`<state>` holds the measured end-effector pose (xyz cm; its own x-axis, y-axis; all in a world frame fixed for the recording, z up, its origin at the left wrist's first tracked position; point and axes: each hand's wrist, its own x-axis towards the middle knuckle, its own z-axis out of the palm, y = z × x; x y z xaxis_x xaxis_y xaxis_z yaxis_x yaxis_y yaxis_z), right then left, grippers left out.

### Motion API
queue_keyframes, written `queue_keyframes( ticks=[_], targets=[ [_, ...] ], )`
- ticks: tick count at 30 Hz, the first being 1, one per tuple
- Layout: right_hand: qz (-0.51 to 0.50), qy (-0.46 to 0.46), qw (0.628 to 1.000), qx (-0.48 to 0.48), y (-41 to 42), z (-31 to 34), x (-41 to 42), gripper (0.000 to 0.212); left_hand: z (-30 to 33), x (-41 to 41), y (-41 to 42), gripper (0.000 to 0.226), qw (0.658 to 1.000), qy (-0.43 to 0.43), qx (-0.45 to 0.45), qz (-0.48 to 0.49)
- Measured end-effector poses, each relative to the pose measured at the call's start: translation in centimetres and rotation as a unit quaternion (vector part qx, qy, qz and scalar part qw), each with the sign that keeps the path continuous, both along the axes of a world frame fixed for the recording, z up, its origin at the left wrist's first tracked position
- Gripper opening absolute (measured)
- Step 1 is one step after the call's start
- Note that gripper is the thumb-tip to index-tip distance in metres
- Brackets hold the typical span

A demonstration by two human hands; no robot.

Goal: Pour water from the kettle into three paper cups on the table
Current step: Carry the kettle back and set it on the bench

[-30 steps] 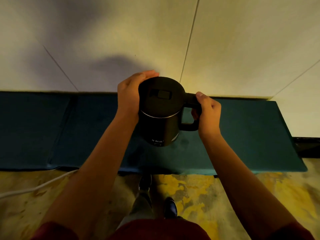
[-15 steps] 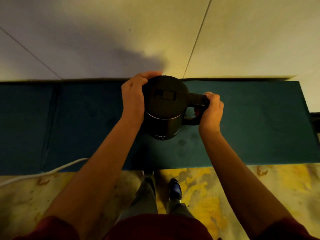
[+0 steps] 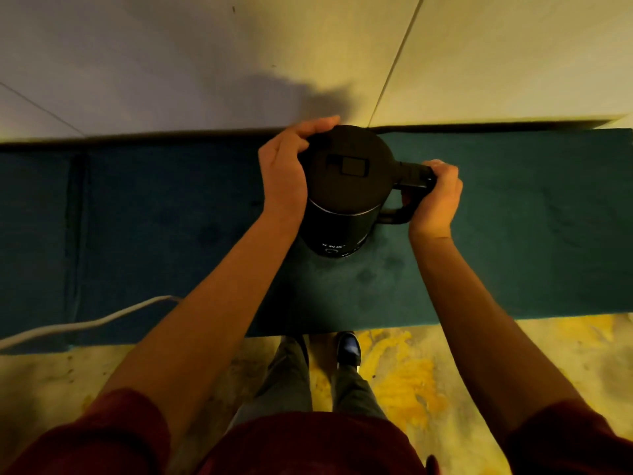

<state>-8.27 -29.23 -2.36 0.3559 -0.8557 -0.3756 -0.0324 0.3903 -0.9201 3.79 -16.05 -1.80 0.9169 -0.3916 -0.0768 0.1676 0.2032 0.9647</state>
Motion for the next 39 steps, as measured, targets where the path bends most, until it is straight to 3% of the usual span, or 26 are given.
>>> queue_keyframes(
  ticks=[11, 14, 20, 24, 27, 31, 34, 37, 39],
  targets=[
    [0.036, 0.042, 0.998, -0.031, -1.1, -1.5, -1.1, 0.022, -0.3, -1.1, -0.2, 0.041, 0.999, -0.038, 0.037, -0.005],
    [0.098, 0.111, 0.986, -0.080, -0.8, -2.8, -2.1, 0.032, -0.6, -1.7, 0.4, 0.042, 0.998, -0.043, 0.052, -0.002],
    [0.112, 0.081, 0.988, -0.072, -1.0, -3.7, -2.4, 0.039, -1.4, -2.7, 1.2, 0.041, 0.994, -0.054, 0.098, 0.011],
    [0.143, 0.112, 0.979, -0.095, -1.2, -3.8, -2.8, 0.036, -1.3, -3.6, 1.3, 0.041, 0.991, -0.065, 0.113, 0.013],
    [0.114, 0.085, 0.988, -0.052, -1.8, -3.5, -2.2, 0.041, -1.5, -4.1, 1.4, 0.041, 0.990, -0.061, 0.117, 0.043],
    [0.145, 0.107, 0.981, -0.072, -1.9, -3.6, -2.1, 0.028, -1.9, -4.1, 1.3, 0.041, 0.990, -0.055, 0.123, 0.035],
    [0.143, 0.104, 0.983, -0.043, -1.0, -2.9, -2.3, 0.024, -2.3, -3.5, 1.8, 0.041, 0.985, -0.066, 0.159, 0.032],
    [0.174, 0.126, 0.976, -0.034, -0.5, -2.6, -3.2, 0.032, -2.5, -3.5, 2.4, 0.040, 0.966, -0.097, 0.240, 0.005],
    [0.202, 0.151, 0.963, -0.094, -0.4, -1.3, -4.1, 0.032, -1.5, -3.8, 2.8, 0.038, 0.953, -0.111, 0.281, -0.010]
  ],
)
